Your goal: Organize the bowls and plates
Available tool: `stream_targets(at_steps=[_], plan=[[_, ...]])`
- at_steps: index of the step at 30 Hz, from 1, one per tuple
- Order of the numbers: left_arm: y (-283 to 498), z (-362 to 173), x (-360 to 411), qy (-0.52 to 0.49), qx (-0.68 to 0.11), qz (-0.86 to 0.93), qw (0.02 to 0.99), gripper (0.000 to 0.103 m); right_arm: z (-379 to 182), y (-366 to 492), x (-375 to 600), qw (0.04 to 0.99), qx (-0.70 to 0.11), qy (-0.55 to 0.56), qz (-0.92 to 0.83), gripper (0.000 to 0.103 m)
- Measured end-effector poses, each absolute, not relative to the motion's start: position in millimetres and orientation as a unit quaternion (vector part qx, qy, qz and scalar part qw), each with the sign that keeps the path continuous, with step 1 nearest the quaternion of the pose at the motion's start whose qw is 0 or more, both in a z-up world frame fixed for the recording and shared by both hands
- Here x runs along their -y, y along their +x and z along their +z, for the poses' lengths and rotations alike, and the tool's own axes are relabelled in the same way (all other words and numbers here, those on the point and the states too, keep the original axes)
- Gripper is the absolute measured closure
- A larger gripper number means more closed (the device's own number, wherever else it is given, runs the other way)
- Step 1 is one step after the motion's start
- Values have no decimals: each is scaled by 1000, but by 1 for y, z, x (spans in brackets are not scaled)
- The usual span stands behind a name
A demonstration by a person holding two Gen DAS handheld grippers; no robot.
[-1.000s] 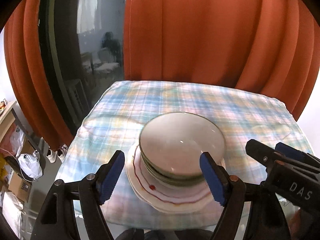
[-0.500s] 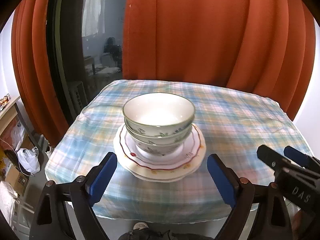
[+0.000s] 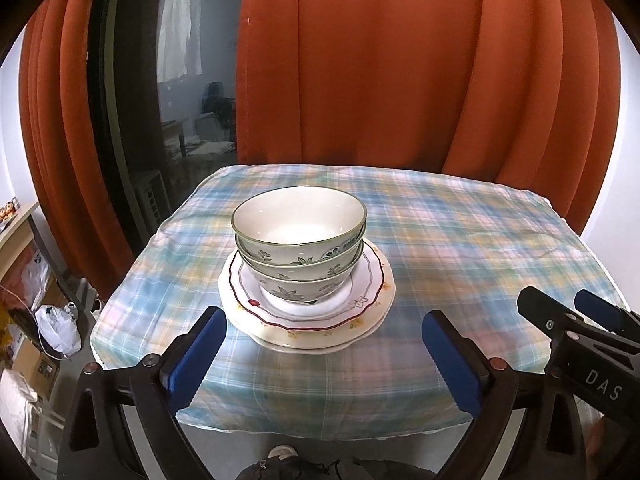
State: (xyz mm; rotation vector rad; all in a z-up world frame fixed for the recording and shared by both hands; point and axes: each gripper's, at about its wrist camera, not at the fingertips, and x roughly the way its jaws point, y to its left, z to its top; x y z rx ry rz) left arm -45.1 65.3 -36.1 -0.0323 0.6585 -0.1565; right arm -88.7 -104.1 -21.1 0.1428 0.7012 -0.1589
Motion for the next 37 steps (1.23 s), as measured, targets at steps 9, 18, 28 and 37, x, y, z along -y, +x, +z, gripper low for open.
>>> stream_targets(at_steps=[9, 18, 28, 37], plan=[[-43, -36, -68, -24, -324, -67, 944, 1, -20, -88, 103, 934, -345, 60, -73, 13], [-42, -36, -73, -33, -325, -49, 944, 1, -21, -86, 106, 932, -349, 61, -70, 1], [-43, -36, -68, -27, -325, -49, 944, 1, -19, -86, 106, 934, -347, 55, -63, 0], [-44, -36, -61, -26, -322, -61, 944, 1, -20, -88, 115, 933, -345, 64, -72, 0]])
